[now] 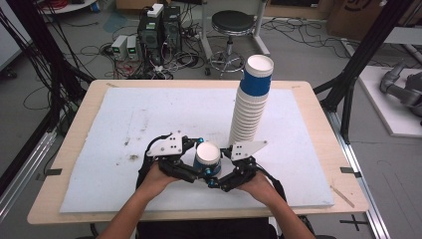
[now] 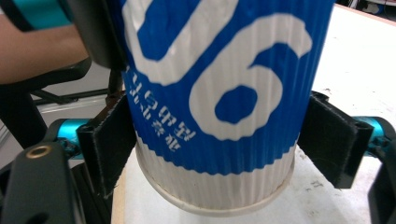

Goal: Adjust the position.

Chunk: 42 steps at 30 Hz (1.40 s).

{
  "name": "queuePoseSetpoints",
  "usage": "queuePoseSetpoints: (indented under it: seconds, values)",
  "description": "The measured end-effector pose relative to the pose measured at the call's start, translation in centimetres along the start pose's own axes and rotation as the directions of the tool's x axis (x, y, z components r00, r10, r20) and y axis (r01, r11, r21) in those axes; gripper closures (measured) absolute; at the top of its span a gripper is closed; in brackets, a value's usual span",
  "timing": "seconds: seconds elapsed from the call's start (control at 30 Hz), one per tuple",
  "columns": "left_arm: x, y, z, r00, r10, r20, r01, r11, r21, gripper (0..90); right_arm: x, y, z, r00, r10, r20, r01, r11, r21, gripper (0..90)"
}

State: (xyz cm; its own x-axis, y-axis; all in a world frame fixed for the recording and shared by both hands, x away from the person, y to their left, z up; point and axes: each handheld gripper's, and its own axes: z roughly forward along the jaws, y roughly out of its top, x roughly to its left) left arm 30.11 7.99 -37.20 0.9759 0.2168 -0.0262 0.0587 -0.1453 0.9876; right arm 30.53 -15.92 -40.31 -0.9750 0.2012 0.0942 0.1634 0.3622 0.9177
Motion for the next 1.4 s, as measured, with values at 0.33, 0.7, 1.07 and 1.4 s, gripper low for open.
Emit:
queuePoseSetpoints:
  seconds: [0.33,0.7,1.07,1.4]
  values:
    - [0.2,-0.3,0.3,0.9998,-0.022,-0.004,0.022,0.999,0.038,28.4,-0.1,0.2,-0.4,0.9981,-0.056,0.026,0.054,0.997,0.061,26.5]
    - [0.2,0.9,-0.7,0.9995,-0.021,-0.022,0.021,0.999,0.039,21.9,-0.4,0.2,-0.9,0.9966,-0.06,0.056,0.053,0.991,0.12,26.5]
    - [-0.1,0.7,0.4,0.9998,-0.008,0.02,0.005,0.9878,0.156,23.9,0.3,0.3,0.0,0.9942,-0.106,0.019,0.099,0.972,0.214,26.7]
    - [0.7,0.3,-0.2,0.998,-0.051,0.038,0.046,0.992,0.118,31.5,0.1,0.2,-0.2,0.995,-0.099,0.009,0.095,0.971,0.219,25.1]
